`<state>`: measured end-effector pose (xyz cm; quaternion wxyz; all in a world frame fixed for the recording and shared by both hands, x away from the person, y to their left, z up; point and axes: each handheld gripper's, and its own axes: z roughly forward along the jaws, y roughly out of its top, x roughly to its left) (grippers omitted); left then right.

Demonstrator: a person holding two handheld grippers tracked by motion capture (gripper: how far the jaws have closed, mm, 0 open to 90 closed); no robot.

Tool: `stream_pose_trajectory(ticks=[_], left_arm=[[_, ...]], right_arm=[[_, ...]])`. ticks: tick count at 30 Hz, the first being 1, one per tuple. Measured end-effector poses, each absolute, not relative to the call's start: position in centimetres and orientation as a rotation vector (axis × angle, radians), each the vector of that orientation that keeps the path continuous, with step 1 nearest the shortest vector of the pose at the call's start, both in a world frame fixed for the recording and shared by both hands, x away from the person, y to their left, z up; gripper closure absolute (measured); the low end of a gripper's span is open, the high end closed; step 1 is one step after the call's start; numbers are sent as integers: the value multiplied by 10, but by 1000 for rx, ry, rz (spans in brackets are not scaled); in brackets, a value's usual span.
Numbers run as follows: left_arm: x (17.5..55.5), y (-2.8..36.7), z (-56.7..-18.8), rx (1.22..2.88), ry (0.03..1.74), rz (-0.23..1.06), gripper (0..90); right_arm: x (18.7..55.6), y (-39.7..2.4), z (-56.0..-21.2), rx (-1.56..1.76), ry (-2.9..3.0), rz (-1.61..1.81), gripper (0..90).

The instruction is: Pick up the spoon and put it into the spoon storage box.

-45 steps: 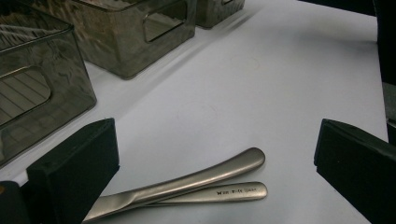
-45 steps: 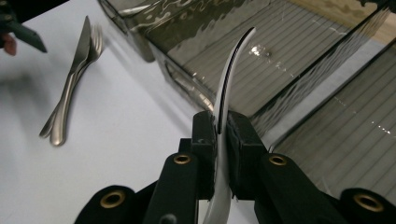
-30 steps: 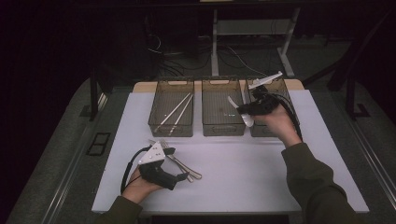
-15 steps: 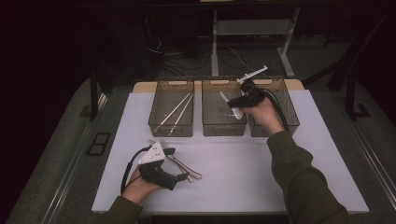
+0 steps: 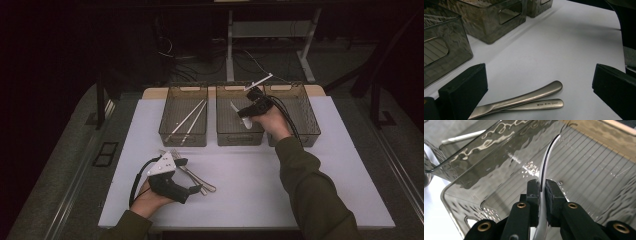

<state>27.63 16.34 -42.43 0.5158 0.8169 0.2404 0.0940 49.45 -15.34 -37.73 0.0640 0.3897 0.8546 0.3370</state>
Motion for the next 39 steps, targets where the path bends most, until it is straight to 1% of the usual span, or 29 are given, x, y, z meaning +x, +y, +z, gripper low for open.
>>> stream_pose_trajectory(ticks=[15, 26, 30, 33, 39], left_arm=[[276, 163, -425, 1971, 571, 216, 0], [276, 163, -425, 1977, 567, 217, 0], [276, 163, -425, 1978, 565, 217, 0], [276, 163, -424, 1976, 567, 219, 0], [276, 164, -424, 1976, 565, 225, 0]], right_arm=[[497, -137, -398, 1179, 2672, 915, 816], [498, -136, -402, 1180, 2712, 882, 805], [498, -137, -400, 1193, 2703, 914, 745], [498, -139, -398, 1204, 2691, 945, 716], [494, -149, -385, 1225, 2627, 1054, 579]])
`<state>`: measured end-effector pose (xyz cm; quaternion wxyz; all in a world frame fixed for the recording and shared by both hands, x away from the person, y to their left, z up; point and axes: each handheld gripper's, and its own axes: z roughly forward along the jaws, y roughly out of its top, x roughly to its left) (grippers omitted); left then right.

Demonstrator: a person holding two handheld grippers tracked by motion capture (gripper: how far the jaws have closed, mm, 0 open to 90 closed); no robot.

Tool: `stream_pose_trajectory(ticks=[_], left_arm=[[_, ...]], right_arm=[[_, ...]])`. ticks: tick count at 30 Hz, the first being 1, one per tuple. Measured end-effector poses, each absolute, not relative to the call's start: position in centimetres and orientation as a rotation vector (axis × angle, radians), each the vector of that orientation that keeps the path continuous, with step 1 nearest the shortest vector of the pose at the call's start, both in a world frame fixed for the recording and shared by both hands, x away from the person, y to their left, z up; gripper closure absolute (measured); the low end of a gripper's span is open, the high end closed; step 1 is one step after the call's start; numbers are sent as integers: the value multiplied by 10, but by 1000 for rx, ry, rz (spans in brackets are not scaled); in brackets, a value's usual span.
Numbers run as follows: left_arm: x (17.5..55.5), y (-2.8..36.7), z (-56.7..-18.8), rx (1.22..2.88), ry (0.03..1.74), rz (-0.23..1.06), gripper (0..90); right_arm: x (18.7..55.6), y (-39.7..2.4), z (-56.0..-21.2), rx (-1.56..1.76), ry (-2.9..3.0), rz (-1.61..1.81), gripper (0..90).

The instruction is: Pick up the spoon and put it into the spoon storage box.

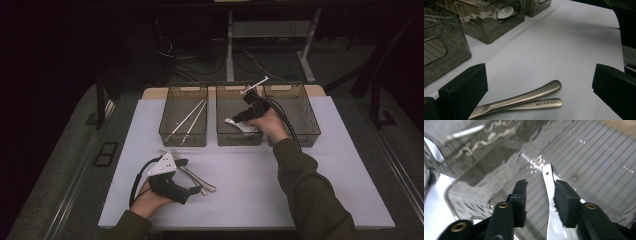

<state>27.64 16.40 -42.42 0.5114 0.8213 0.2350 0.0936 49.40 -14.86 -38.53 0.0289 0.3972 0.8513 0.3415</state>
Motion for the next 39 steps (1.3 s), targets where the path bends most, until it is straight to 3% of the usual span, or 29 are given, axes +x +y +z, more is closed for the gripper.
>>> stream_pose_trajectory(ticks=[10, 25, 39], left_arm=[[277, 166, -425, 1970, 580, 228, 0], [276, 170, -424, 1971, 601, 244, 0], [275, 168, -423, 1984, 603, 257, 0]], right_arm=[[476, -168, -359, 1208, 2523, 1233, 409], [421, -193, -340, 1002, 2447, 1414, 355], [375, -221, -349, 935, 2402, 1481, 326]])
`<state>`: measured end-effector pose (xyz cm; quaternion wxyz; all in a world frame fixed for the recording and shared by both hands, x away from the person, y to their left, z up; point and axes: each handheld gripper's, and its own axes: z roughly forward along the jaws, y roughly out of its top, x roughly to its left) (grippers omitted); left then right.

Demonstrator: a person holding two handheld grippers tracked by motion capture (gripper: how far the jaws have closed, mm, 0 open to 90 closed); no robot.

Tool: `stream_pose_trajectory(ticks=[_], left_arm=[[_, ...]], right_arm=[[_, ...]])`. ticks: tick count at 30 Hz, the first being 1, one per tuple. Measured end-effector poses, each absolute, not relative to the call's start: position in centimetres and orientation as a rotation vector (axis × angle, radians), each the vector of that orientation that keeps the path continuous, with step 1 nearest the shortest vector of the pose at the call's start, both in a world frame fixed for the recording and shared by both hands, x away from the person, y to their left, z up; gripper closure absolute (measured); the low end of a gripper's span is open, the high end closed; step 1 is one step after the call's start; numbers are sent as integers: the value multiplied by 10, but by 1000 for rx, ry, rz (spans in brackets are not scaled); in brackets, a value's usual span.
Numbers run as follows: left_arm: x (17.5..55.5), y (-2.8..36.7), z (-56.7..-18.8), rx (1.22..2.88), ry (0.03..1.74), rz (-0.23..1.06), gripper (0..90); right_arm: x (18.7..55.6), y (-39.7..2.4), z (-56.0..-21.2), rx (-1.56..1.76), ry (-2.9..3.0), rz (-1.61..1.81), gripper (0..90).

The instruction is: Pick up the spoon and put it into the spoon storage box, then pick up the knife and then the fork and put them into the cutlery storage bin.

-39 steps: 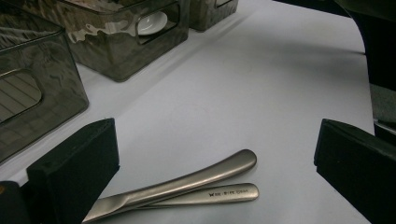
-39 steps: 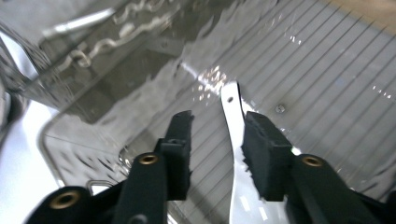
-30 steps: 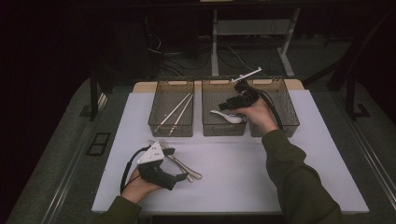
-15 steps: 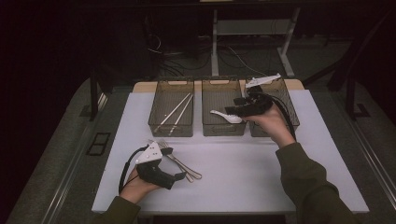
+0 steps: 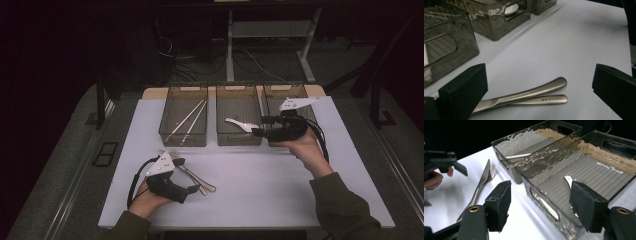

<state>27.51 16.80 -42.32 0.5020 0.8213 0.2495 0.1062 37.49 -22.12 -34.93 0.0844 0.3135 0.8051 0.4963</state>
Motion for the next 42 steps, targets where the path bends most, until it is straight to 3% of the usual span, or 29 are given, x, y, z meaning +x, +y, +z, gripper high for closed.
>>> stream_pose_trajectory(ticks=[26, 37, 42], left_arm=[[274, 172, -422, 2002, 619, 286, 19], [278, 181, -418, 2022, 630, 303, 253], [284, 187, -417, 2050, 644, 332, 464]], right_arm=[[314, -270, -378, 967, 2335, 1485, 291], [295, -280, -397, 990, 2356, 1431, 290], [289, -284, -400, 1000, 2356, 1433, 290]])
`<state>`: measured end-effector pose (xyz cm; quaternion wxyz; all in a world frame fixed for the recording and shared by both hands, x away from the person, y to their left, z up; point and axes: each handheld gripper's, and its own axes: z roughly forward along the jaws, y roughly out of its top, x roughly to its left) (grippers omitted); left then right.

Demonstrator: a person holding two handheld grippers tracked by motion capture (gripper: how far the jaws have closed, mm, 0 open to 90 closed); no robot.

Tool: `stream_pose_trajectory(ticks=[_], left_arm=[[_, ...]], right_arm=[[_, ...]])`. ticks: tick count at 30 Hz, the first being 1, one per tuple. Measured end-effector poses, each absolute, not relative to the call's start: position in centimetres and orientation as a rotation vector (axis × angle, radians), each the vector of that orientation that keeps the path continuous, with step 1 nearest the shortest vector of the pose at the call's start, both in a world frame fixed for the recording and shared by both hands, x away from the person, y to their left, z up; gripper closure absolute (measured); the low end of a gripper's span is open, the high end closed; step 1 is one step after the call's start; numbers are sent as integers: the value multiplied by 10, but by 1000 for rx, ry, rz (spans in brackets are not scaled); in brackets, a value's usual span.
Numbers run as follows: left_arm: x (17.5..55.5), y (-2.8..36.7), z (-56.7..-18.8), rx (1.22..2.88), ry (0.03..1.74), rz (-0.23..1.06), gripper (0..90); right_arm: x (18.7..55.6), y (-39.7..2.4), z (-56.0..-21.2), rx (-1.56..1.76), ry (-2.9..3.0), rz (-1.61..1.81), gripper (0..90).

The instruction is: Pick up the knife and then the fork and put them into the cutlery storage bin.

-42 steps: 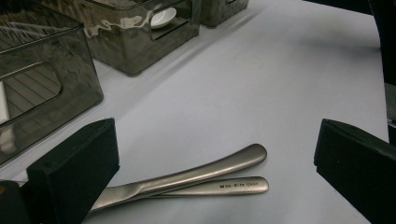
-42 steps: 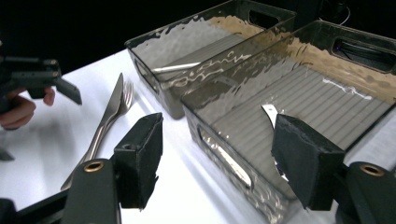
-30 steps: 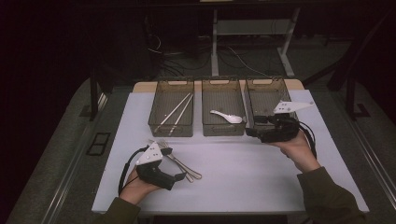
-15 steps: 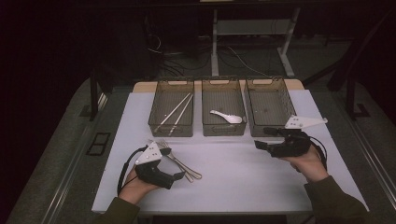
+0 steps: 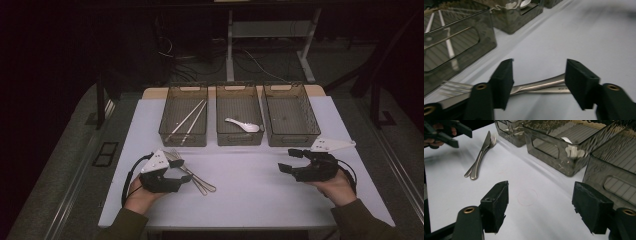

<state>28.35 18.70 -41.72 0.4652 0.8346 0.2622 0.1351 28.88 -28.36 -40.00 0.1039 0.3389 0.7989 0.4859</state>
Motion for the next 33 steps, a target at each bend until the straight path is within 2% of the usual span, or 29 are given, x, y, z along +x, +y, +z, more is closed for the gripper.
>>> stream_pose_trajectory(ticks=[5, 10, 15, 20, 33], left_arm=[[297, 192, -414, 2090, 699, 383, 701], [313, 197, -415, 2142, 743, 408, 886], [329, 203, -415, 2181, 758, 442, 888], [345, 202, -418, 2210, 746, 424, 887], [358, 189, -436, 2299, 753, 380, 888]], right_arm=[[285, -285, -403, 1003, 2365, 1422, 290], [284, -287, -404, 1009, 2366, 1419, 291], [284, -288, -405, 1018, 2362, 1421, 291], [284, -288, -405, 1019, 2361, 1422, 291], [285, -290, -406, 1026, 2360, 1420, 294]])
